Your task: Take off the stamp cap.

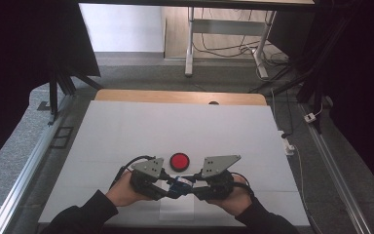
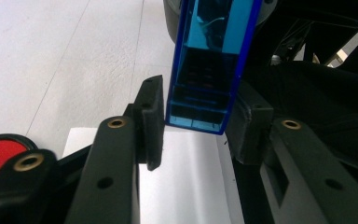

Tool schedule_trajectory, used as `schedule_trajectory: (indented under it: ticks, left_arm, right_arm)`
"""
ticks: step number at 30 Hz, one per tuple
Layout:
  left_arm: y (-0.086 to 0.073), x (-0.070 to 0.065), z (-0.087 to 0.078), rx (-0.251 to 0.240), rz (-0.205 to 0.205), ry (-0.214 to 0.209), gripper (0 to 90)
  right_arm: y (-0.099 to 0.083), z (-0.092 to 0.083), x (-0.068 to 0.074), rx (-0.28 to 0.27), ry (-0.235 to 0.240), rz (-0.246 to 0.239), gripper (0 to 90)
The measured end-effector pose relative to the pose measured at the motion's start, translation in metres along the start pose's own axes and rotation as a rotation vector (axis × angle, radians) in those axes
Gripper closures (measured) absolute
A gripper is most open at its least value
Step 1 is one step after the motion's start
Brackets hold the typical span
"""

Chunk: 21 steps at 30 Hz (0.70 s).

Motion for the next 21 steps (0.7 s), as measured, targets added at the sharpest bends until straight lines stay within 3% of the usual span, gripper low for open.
schedule_trajectory:
  ticks: [9,21]
  left_arm:
    - [-0.0027,-0.0009,-0.0007,-0.012,0.02,-0.053,67.2]
    - [-0.003,-0.0014,-0.0015,-0.008,0.041,-0.064,68.7]
  right_arm:
    - [0.0002,0.0006,0.0024,0.003,0.019,-0.025,70.7]
    - [0.0009,0.0009,0.0037,-0.002,0.029,-0.026,70.9]
Point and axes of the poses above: each handheld gripper's, and its own axes: z roughly forward along the jaws, y roughly out of its top, x roughly to its left, the point moved 4 cm from there along z, roughly forward along the jaws, and after that the axes turned 5 degrees about -y, right-handed, at the moved point
